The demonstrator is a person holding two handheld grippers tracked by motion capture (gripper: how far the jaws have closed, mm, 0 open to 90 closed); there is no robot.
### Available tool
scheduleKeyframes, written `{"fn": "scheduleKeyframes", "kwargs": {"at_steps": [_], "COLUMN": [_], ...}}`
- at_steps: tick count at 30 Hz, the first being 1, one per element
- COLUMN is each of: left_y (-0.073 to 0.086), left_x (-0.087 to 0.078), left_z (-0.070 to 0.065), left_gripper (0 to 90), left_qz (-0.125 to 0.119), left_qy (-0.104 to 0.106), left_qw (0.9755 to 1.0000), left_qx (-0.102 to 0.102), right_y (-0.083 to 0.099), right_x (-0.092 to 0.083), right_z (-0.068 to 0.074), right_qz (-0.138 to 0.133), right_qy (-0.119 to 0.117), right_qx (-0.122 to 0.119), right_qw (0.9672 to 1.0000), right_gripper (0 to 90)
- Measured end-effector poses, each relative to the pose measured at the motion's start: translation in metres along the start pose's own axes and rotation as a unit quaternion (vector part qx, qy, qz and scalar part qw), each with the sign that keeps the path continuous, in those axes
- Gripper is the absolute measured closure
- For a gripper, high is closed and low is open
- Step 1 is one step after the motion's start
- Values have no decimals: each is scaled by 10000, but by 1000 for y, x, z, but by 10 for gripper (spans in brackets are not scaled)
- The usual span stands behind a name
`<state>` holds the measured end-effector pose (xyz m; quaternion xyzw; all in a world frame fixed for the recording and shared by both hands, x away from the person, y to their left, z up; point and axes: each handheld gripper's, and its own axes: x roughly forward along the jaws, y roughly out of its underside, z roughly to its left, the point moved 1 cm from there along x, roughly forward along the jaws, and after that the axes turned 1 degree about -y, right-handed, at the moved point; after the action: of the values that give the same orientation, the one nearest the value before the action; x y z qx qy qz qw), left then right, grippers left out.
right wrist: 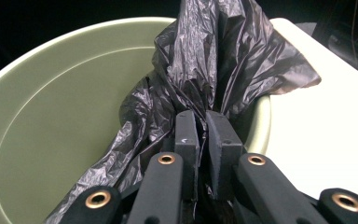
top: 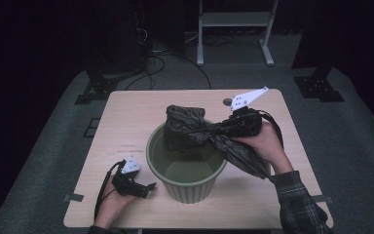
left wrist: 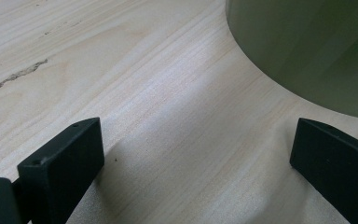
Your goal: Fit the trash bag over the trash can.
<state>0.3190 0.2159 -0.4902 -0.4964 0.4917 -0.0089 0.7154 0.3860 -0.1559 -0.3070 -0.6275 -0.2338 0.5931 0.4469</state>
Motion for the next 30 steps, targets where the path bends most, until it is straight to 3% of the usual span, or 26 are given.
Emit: {"fn": "scheduleKeyframes", "kwargs": {"at_steps": [2,3,7,16,22,24,30], "left_y": [0,0,0,0,0,0,0], "left_x": [0,0,0,0,0,0,0], "left_z": [0,0,0,0,0,0,0], "left_gripper": [15,15,15,15,15,15,15], "left_qz": [2,3,1,3,3,4,0], "left_qy": [0,0,0,-2,-1,0,-2], "left_qw": [10000,10000,10000,10000,10000,10000,10000], "left_qx": [2,2,-1,-3,-2,-2,-6], "right_y": [0,-1,-4,-18,-30,-32,-31], "right_x": [-1,-4,-10,-21,-2,12,32], "right_z": [0,0,-3,-8,-21,-30,-44], "right_qz": [-48,-211,-425,-643,-562,-478,-235], "right_qy": [35,77,210,421,524,463,312], "right_qx": [-33,-24,17,41,110,226,437], "right_qw": [10000,9997,9989,9970,9970,9975,9983], "right_gripper": [758,611,506,513,529,542,604]}}
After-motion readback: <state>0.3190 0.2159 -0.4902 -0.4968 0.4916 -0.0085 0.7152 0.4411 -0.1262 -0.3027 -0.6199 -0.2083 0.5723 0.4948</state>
